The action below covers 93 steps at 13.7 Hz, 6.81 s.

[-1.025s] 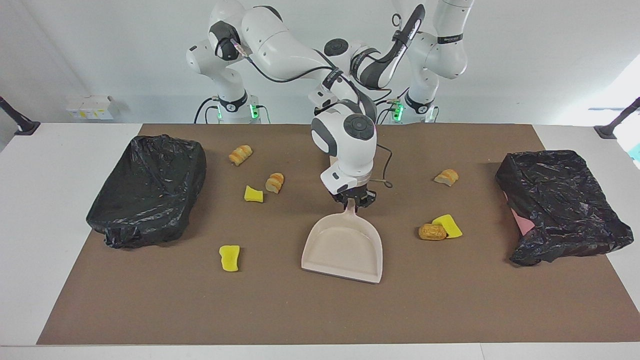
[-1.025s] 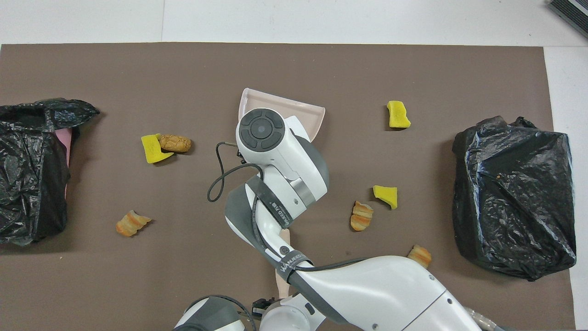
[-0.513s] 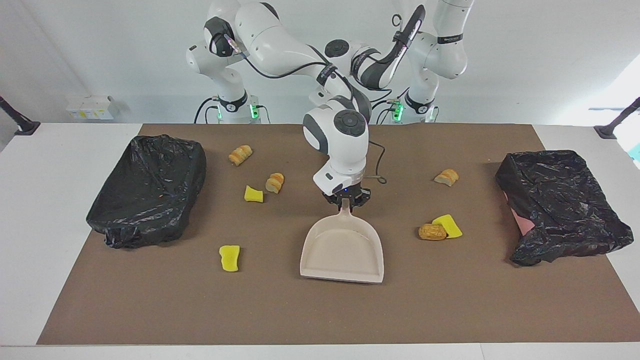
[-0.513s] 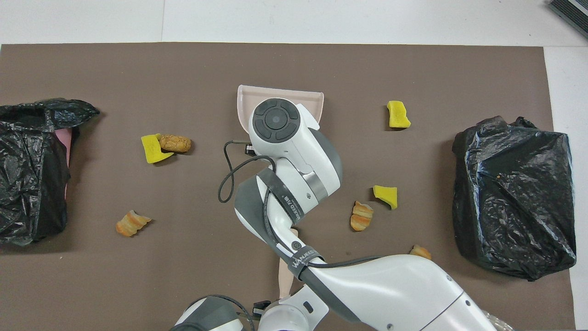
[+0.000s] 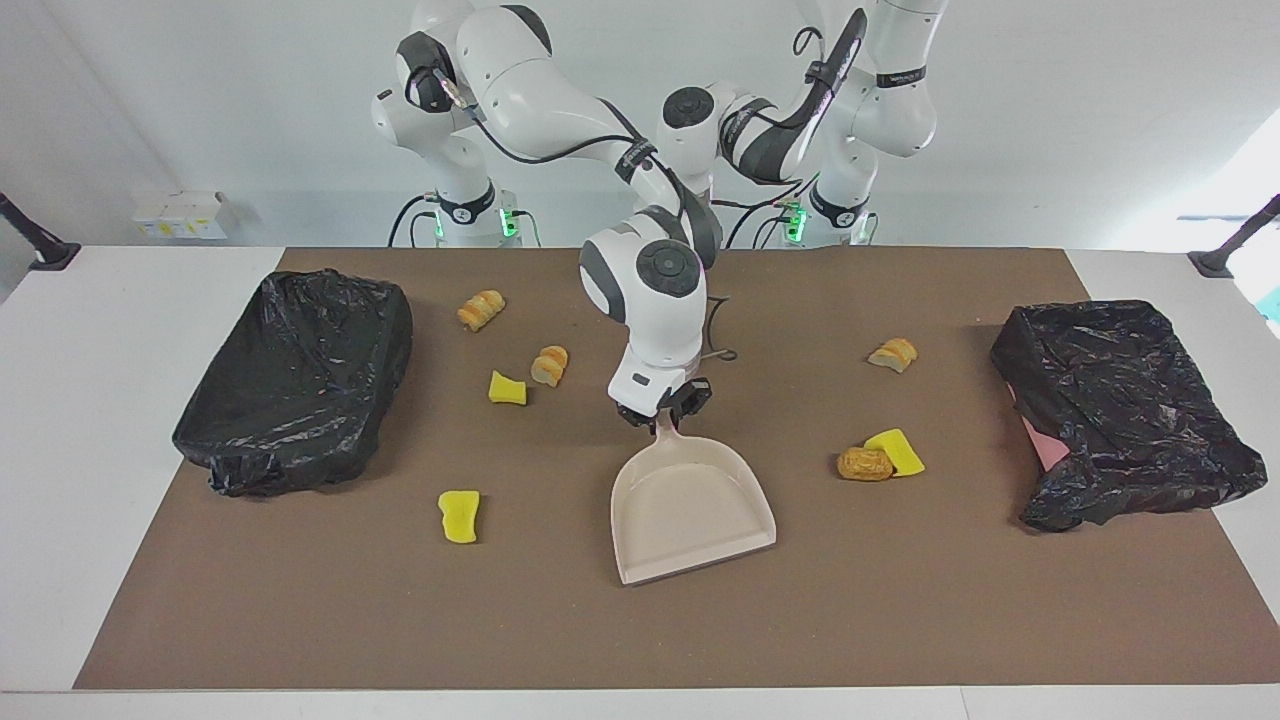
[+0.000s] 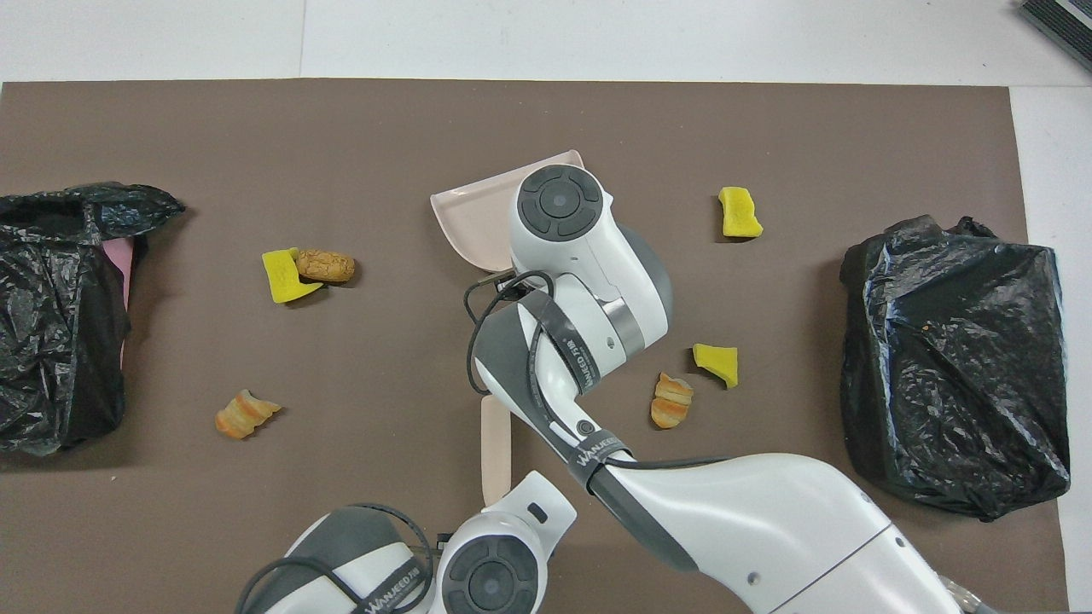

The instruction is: Sweep and dump trash in bin

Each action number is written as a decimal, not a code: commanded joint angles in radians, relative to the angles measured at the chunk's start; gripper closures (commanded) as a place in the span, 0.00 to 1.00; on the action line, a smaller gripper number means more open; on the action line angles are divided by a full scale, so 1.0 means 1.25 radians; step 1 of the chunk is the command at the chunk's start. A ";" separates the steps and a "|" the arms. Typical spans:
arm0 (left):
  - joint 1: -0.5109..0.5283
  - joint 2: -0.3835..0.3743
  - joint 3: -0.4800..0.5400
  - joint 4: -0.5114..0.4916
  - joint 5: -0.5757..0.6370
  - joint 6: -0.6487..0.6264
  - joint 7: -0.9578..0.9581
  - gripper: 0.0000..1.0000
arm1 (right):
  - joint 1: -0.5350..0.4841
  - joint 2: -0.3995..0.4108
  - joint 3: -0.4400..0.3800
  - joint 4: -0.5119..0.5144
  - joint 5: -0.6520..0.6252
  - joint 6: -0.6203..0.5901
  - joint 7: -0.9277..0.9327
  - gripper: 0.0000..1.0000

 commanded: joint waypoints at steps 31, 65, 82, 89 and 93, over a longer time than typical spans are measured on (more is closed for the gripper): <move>0.495 -0.173 -0.006 -0.165 0.131 -0.151 0.007 1.00 | -0.090 -0.069 0.004 -0.142 -0.192 0.020 -1.031 1.00; 0.690 0.211 -0.008 0.229 0.086 -0.026 0.566 1.00 | -0.084 -0.073 0.010 -0.119 -0.262 -0.075 -0.915 1.00; 0.249 0.222 -0.011 0.180 -0.073 0.154 0.153 1.00 | -0.089 -0.075 0.011 -0.126 -0.252 -0.068 -0.898 1.00; 0.143 0.348 -0.009 0.270 -0.073 0.305 0.070 1.00 | -0.093 -0.075 0.011 -0.129 -0.252 -0.068 -0.898 1.00; 0.214 0.321 -0.012 0.293 -0.079 0.251 0.069 1.00 | -0.093 -0.075 0.011 -0.129 -0.252 -0.068 -0.897 1.00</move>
